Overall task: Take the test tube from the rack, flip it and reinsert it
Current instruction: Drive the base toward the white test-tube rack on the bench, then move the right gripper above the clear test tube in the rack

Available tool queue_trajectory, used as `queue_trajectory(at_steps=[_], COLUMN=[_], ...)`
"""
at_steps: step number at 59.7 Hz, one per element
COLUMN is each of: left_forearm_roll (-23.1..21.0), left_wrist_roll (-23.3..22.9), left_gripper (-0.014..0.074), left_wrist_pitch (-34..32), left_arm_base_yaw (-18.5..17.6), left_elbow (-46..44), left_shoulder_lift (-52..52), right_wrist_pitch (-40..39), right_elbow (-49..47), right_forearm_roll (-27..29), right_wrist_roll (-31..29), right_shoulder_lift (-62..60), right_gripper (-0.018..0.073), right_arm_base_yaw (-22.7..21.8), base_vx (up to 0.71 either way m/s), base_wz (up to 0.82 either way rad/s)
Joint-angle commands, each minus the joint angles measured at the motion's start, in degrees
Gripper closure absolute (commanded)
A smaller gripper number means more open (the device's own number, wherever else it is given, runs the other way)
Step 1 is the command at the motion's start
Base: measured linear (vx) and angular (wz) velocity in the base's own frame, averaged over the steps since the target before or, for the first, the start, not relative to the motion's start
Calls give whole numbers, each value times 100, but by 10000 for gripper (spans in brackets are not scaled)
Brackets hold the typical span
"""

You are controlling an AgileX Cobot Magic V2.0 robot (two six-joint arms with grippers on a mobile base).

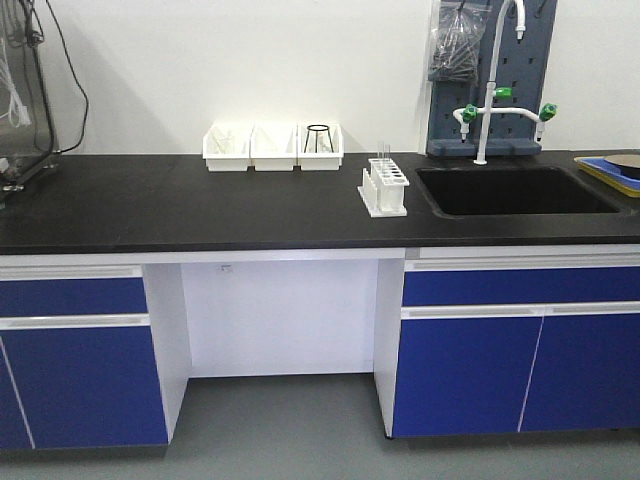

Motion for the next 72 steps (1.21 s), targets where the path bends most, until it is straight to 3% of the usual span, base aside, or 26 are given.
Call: queue_trajectory(at_steps=[1,72], left_forearm_roll=[-21,-21], left_wrist_roll=[-1,-1], left_gripper=[603,603], left_wrist_pitch=[-499,-499], left_arm_base_yaw=[-22,-22], left_elbow=[11,11], left_shoulder_lift=[-16,-16], right_wrist_pitch=[-492,-492], right_elbow=[4,4], right_forearm_roll=[-53,-53], right_wrist_roll=[-11,-11], right_shoulder_lift=[-43,-43], right_gripper=[568,568], right_arm_base_yaw=[1,1], base_vx=[31,45], base_wz=[-6,2])
